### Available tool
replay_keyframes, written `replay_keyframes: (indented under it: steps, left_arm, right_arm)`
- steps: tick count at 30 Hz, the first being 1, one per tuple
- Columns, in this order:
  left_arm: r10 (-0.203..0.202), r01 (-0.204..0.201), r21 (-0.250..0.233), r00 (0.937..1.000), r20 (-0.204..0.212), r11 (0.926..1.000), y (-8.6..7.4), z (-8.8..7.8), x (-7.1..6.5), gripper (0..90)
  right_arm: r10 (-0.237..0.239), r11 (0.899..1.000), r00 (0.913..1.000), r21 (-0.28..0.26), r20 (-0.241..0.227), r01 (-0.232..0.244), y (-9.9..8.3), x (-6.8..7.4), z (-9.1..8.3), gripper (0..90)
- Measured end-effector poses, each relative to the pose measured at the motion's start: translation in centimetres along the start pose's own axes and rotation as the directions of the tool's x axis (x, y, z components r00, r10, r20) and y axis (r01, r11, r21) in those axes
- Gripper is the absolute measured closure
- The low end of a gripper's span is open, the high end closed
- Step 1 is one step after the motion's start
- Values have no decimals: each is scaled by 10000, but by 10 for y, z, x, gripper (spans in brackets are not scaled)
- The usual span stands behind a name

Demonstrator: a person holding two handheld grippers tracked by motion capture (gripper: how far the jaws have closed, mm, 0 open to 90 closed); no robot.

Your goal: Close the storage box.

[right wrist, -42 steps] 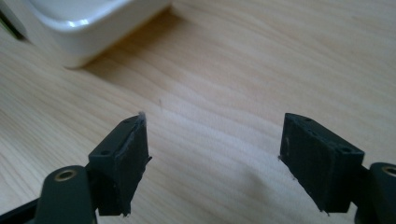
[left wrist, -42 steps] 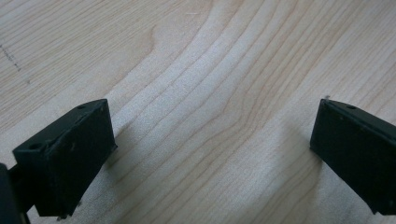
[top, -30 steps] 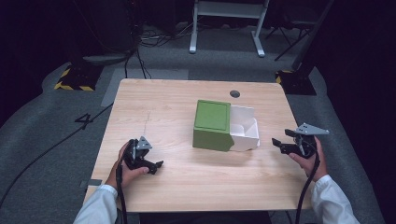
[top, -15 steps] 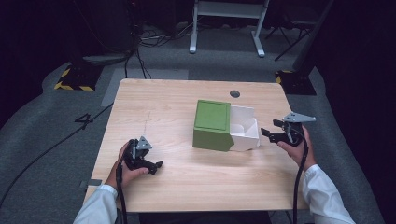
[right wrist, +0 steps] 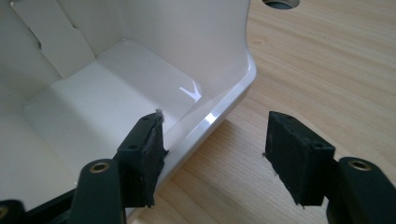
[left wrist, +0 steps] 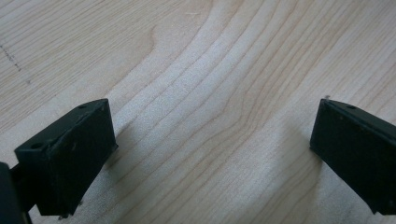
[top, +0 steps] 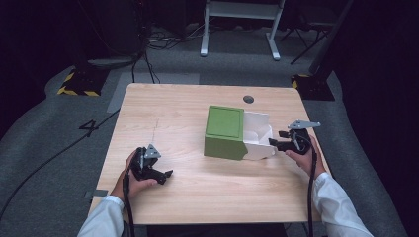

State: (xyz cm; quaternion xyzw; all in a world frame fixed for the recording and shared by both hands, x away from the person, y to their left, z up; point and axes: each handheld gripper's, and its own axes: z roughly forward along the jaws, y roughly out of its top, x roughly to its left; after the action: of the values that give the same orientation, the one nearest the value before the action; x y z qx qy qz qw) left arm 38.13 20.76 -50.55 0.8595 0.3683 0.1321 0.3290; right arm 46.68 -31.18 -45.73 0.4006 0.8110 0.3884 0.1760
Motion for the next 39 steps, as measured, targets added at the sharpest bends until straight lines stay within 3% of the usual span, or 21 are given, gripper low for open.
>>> replay_keyframes:
  steps: [3, 7, 15, 21, 27, 39]
  left_arm:
    - [4, -4, 1, 10000, 0, 10000, 0, 0, 0, 2]
    - [3, -3, -3, 10000, 8, 10000, 0, 0, 0, 2]
    - [-10, 10, -11, 10000, 8, 10000, 0, 0, 0, 2]
    - [-21, 21, 4, 10000, -12, 10000, 0, 0, 0, 2]
    - [-81, 81, -15, 10000, -31, 10000, 1, 1, -1, 1]
    - [-93, 93, -19, 9999, -51, 10000, 1, 1, -1, 1]
  right_arm:
    - [96, 10000, 9999, -20, -116, -96, -1, 1, 1, 444]
    - [278, 9996, 9971, -24, -703, -281, -6, 3, 6, 525]
    - [532, 9986, 9981, -20, -310, -532, -7, 6, 10, 563]
    - [455, 9990, 9988, 18, -162, -455, -4, 15, 12, 560]
    - [42, 9998, 10000, 168, 13, -42, 1, 29, 16, 529]
    - [-111, 9997, 9999, 214, -95, 113, 13, 47, 30, 499]
